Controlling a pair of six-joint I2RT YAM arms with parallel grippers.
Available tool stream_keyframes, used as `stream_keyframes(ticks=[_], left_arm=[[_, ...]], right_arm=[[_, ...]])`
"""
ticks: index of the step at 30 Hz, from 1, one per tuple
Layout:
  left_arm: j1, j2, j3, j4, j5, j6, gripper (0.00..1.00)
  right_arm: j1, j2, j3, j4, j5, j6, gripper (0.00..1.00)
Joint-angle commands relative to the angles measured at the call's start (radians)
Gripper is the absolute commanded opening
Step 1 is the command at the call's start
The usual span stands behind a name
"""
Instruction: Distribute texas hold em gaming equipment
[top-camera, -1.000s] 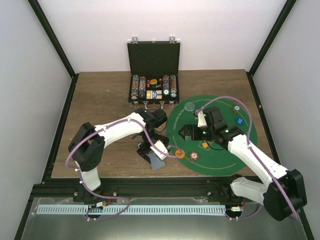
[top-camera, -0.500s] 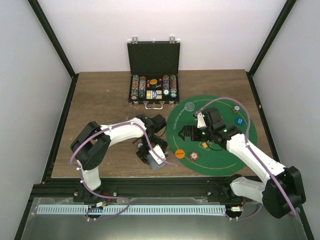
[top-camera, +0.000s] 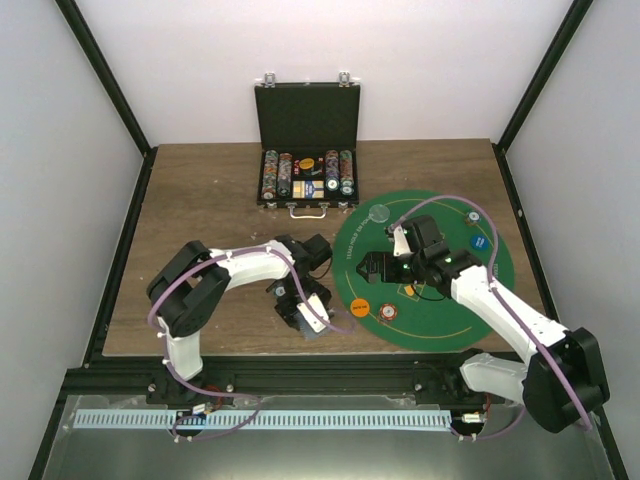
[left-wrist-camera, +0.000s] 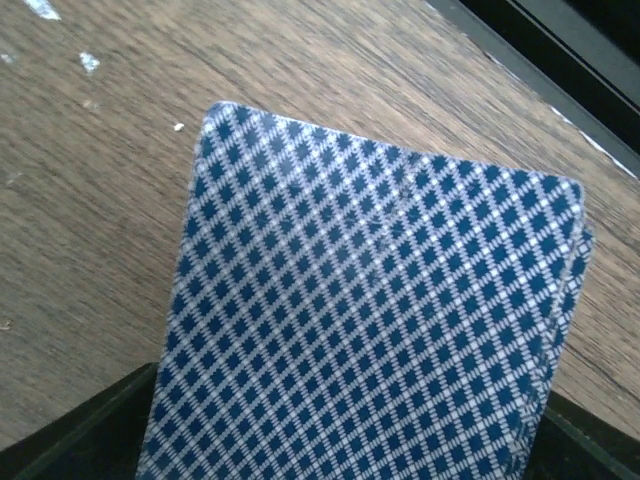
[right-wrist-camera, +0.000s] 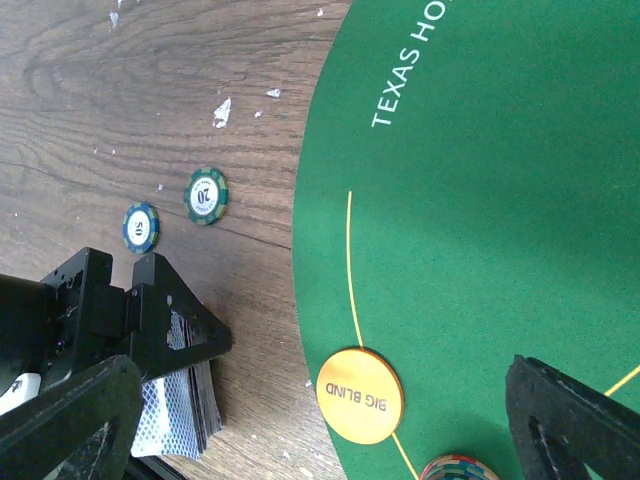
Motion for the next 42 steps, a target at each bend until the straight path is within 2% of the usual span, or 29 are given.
stream_keyframes(ticks=[1, 6, 11, 17, 20, 23, 26, 29, 33, 42], left_arm=[[-0.005, 0.016, -0.031, 0.024, -0.007, 0.035, 0.80], [-0.006, 0.000, -0.056, 0.042, 0.006, 0.036, 0.65], [-0.003, -0.033, -0.062, 0.077, 0.024, -0.095, 0.56], [0.069, -0.117, -0.043, 0.126, 0.154, -0.312, 0.56], [0.102, -0.183, -0.043, 0.149, 0.171, -0.396, 0.56], [0.126, -0.242, -0.031, 0.164, 0.155, -0.487, 0.55], [0.146, -0.271, 0.032, 0.130, 0.081, -0.589, 0.55], [0.169, -0.288, 0.096, 0.077, -0.004, -0.688, 0.54], [0.210, -0.328, 0.149, 0.018, -0.019, -0.771, 0.53], [0.215, -0.355, 0.214, -0.047, -0.035, -0.833, 0.52]], right_arm=[[-0.004, 0.003, 0.006, 0.003, -0.005, 0.006, 1.00], [-0.004, -0.001, 0.013, -0.002, 0.003, 0.003, 1.00], [-0.004, -0.023, 0.028, -0.007, 0.004, 0.007, 1.00], [-0.004, -0.027, 0.074, 0.004, -0.037, 0.001, 1.00], [-0.007, -0.016, 0.099, 0.016, -0.078, 0.001, 1.00], [-0.021, -0.013, 0.114, 0.050, -0.144, 0.017, 1.00], [-0.038, -0.012, 0.110, 0.132, -0.242, 0.063, 1.00], [-0.040, 0.026, 0.105, 0.237, -0.413, 0.087, 1.00], [-0.038, 0.112, 0.108, 0.377, -0.607, 0.113, 0.95], [-0.017, 0.244, 0.124, 0.570, -0.710, 0.190, 0.88]])
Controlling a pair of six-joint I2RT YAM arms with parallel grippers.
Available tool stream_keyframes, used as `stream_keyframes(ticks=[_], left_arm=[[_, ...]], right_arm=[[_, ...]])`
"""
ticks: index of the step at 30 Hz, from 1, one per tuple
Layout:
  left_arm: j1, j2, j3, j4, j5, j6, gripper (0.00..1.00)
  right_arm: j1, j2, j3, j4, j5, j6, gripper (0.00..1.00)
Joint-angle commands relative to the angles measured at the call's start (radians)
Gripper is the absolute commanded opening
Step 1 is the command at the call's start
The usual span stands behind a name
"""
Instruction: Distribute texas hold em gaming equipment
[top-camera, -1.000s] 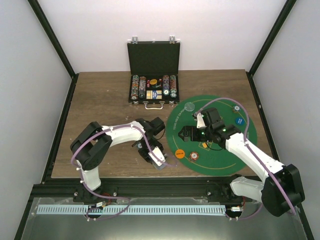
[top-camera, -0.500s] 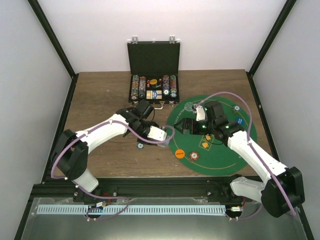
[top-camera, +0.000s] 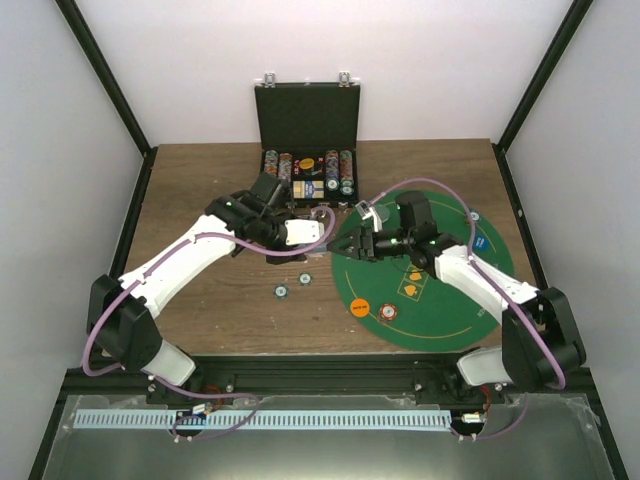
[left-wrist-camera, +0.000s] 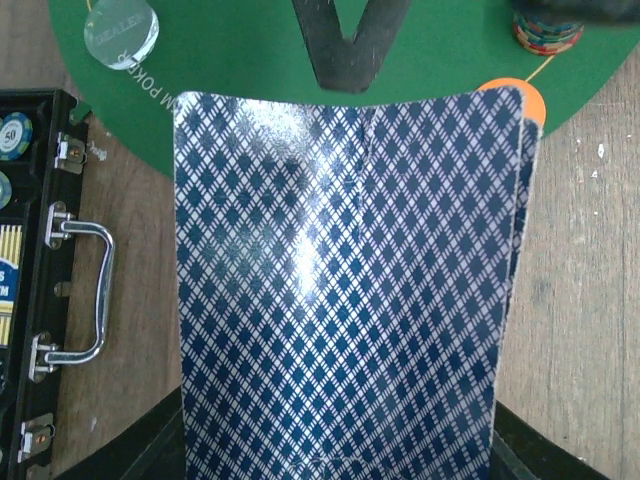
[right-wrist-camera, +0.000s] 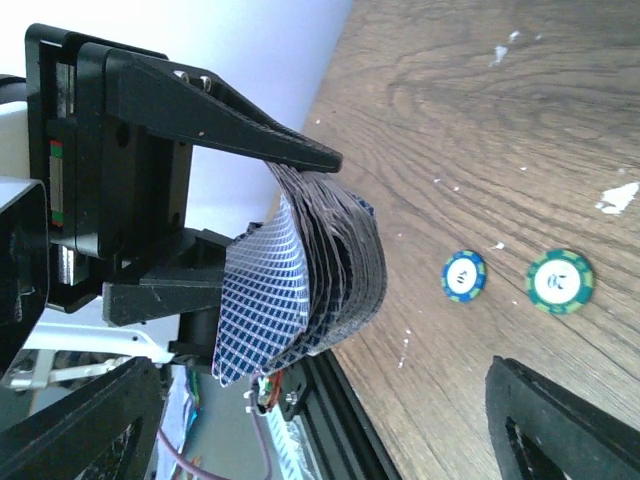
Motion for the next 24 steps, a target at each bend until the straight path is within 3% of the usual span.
stream_keyframes(ticks=[1, 10, 24], left_arm=[[-0.001, -0.008, 0.040, -0.046, -0.003, -0.048, 0.52], [-0.003, 0.004, 0.075, -0.049, 0.014, -0.040, 0.52], [-0.003, 0.011, 0.065, -0.015, -0.003, -0.026, 0.53]], right_arm=[[0.020, 0.059, 0.063, 0.127, -0.088, 0.046, 0.88], [0.067, 0.200, 0.138, 0.167, -0.084, 0.085, 0.76], [0.137, 0.318, 0.211, 0.234, -0.113, 0.140, 0.30]])
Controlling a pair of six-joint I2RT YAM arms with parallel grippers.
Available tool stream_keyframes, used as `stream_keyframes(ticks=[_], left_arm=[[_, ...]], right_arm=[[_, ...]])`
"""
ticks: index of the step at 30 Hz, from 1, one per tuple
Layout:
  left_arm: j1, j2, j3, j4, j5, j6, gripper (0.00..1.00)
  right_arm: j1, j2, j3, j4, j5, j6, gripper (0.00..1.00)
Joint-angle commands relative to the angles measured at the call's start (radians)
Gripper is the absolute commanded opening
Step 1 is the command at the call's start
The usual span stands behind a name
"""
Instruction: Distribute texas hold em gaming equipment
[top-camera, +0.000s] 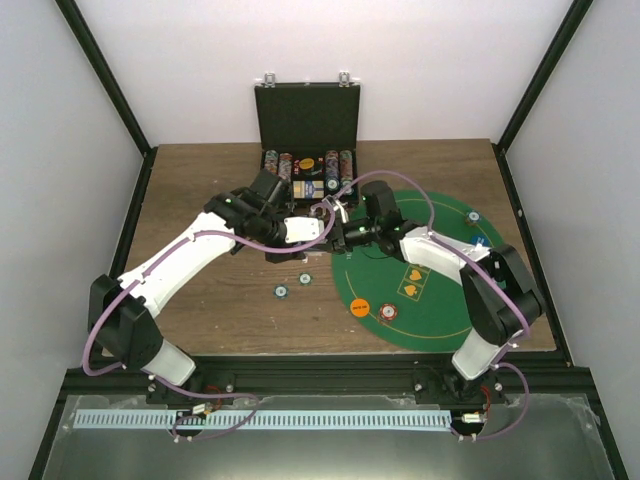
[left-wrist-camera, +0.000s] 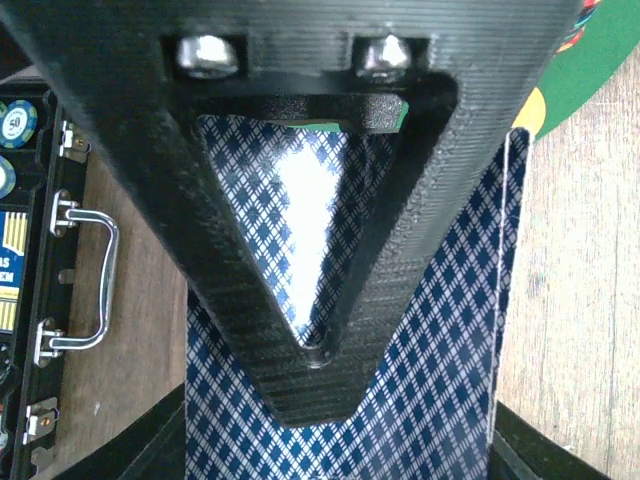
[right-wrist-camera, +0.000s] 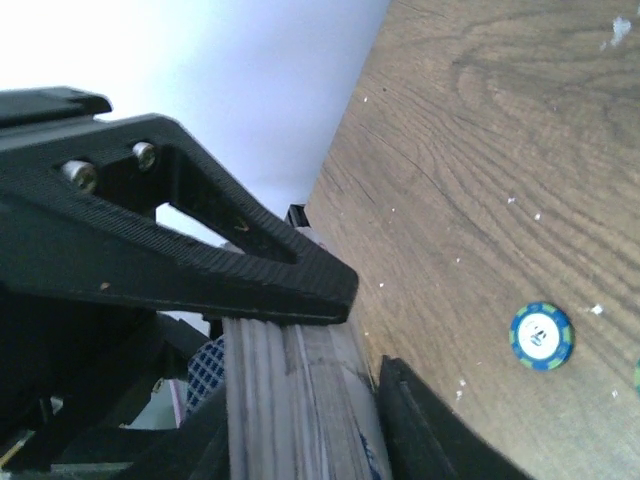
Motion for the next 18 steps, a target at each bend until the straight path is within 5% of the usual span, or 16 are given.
stream_keyframes(ticks=[1, 6, 11, 13, 18], left_arm=[[-0.002, 0.008, 0.015, 0.036, 0.012, 0.001, 0.54], [0.000, 0.016, -0.019, 0.055, 0.000, 0.019, 0.74], [0.004, 0.041, -0.039, 0.080, -0.037, 0.027, 0.84], [0.003, 0.052, -0.026, 0.073, -0.022, 0.018, 0.83], [0.004, 0.043, -0.020, 0.069, 0.037, 0.009, 0.60]], right_arm=[[0.017, 0.010, 0.036, 0.026, -0.033, 0.011, 0.24], [0.016, -0.006, 0.035, 0.003, -0.056, -0.022, 0.01], [0.017, -0.026, 0.028, -0.014, -0.076, -0.052, 0.01], [0.017, -0.031, 0.032, -0.034, -0.076, -0.073, 0.01], [0.017, -0.038, 0.041, -0.061, -0.080, -0.096, 0.01]])
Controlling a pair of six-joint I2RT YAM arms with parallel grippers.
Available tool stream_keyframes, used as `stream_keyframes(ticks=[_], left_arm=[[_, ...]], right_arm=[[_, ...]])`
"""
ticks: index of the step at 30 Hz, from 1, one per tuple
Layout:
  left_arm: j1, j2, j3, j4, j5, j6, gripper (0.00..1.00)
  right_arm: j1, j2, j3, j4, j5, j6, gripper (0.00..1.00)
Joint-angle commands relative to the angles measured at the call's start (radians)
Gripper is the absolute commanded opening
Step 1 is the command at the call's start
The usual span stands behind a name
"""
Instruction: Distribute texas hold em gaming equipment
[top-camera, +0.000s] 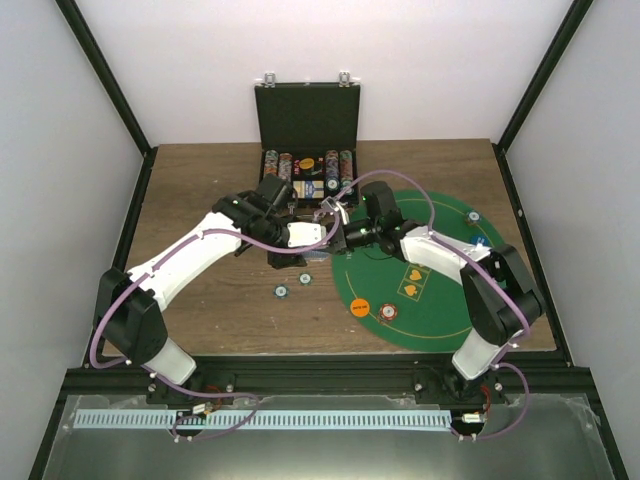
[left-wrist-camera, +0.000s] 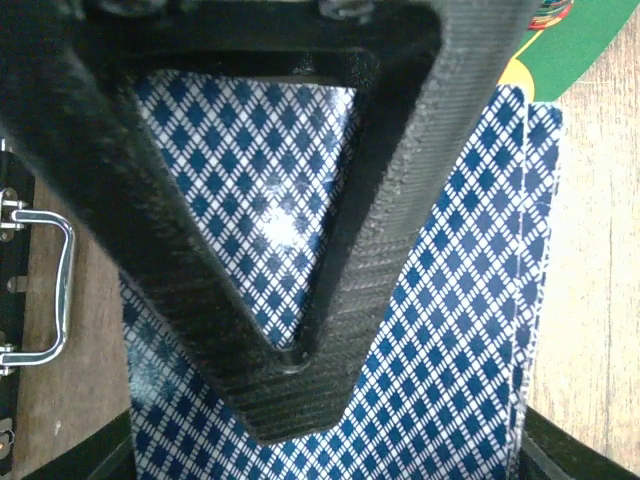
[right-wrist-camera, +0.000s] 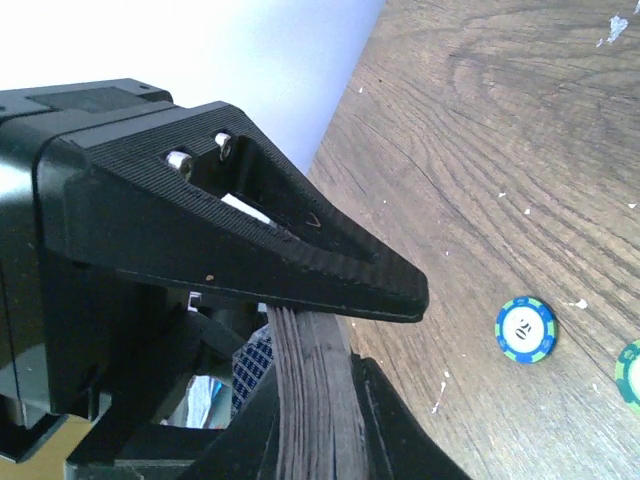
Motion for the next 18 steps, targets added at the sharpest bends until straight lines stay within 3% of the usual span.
stream_keyframes(ticks=[1, 3, 9, 12, 18], left_arm=[[0.006, -0.006, 0.012, 0.046, 0.043, -0.014, 0.60], [0.005, -0.017, 0.012, 0.043, 0.063, -0.012, 0.57], [0.006, -0.024, 0.010, 0.038, 0.035, -0.016, 0.53], [0.006, -0.026, -0.001, 0.047, 0.010, -0.016, 0.52], [0.007, -0.028, -0.002, 0.052, 0.001, -0.019, 0.51]], right_arm=[[0.016, -0.041, 0.038, -0.047, -0.060, -0.049, 0.01], [0.015, -0.041, 0.046, -0.070, -0.041, -0.065, 0.04], [0.015, -0.055, 0.061, -0.136, 0.037, -0.100, 0.32], [0.012, -0.068, 0.064, -0.192, 0.085, -0.124, 0.41], [0.001, -0.096, 0.059, -0.267, 0.155, -0.157, 0.43]])
